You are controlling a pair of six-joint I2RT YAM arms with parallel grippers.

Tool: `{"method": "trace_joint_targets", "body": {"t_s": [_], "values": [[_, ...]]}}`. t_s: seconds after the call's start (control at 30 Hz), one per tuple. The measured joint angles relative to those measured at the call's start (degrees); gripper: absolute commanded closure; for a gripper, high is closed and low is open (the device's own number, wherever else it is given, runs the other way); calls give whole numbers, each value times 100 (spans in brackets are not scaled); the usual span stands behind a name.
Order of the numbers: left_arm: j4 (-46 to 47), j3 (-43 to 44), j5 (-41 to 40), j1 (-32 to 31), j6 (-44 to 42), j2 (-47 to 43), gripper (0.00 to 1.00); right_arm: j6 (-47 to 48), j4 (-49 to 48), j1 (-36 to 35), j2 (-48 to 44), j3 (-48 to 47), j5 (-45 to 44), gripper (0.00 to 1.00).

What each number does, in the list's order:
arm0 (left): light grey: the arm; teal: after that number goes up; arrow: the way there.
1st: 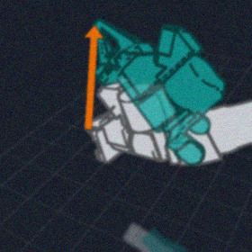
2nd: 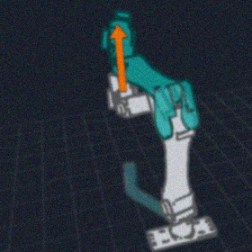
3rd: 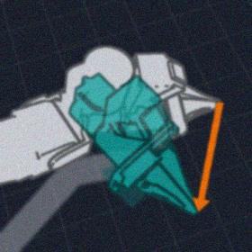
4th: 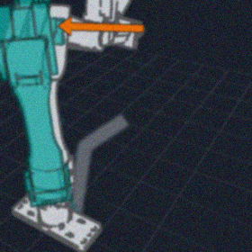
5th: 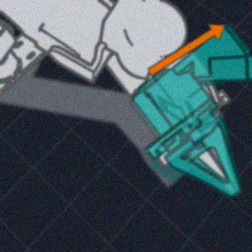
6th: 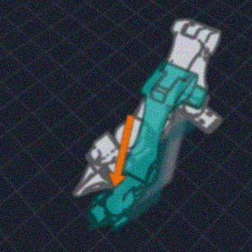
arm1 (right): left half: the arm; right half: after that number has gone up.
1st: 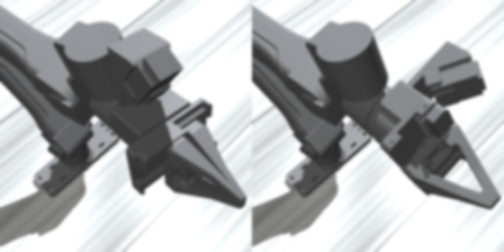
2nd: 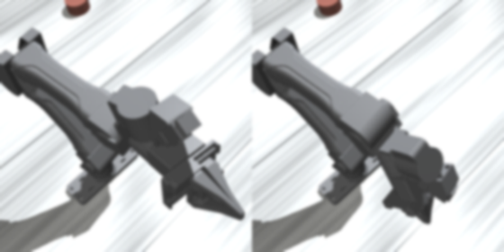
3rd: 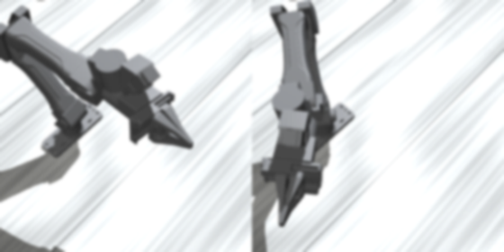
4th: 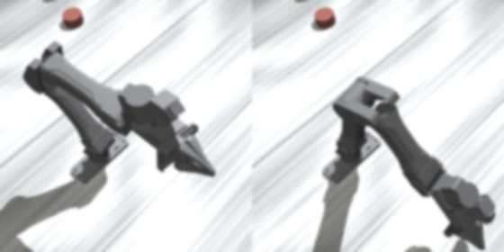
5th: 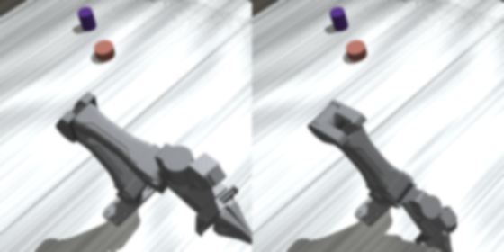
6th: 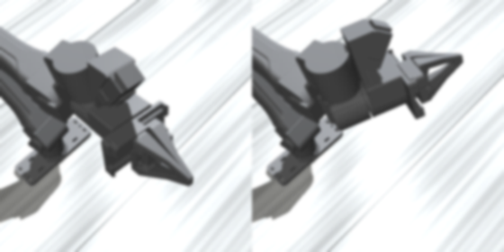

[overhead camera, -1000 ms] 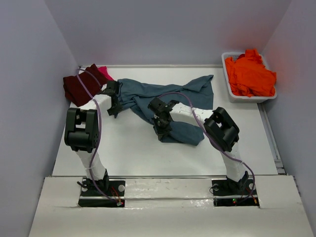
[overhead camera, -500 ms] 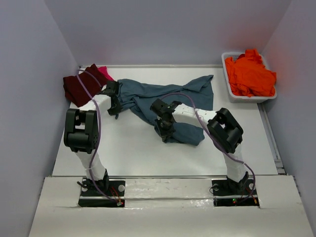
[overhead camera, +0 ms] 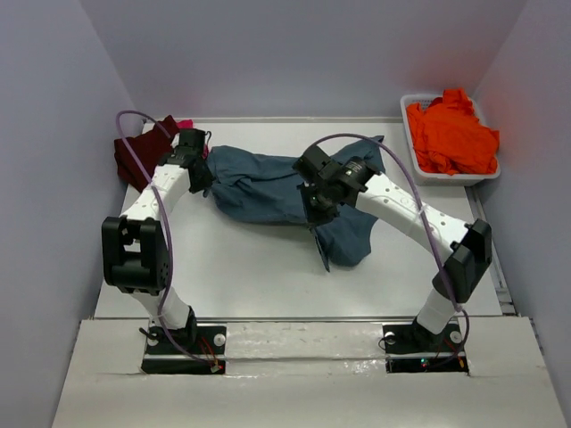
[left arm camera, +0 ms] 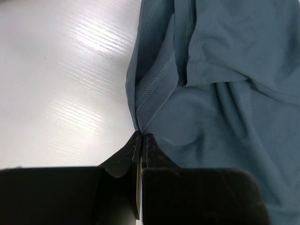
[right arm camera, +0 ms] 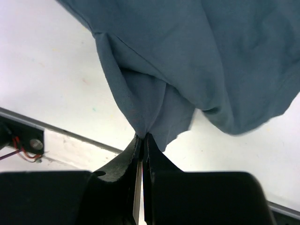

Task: Fold and stack the t-shirts
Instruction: Flatten the tshirt out

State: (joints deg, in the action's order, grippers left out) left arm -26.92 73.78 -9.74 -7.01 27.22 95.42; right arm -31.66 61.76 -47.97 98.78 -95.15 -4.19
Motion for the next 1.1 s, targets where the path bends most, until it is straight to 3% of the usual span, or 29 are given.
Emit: {"method": "trace_joint_targets", "body": {"t_s": [0.43, 1.1], "values": [[-463, 289, -4, 254, -125, -72, 94, -138, 1150, 452, -597, -680, -376, 93], [-778, 109, 343, 675, -114, -859, 94, -142, 1460, 466, -1377, -282, 490, 93]]}}
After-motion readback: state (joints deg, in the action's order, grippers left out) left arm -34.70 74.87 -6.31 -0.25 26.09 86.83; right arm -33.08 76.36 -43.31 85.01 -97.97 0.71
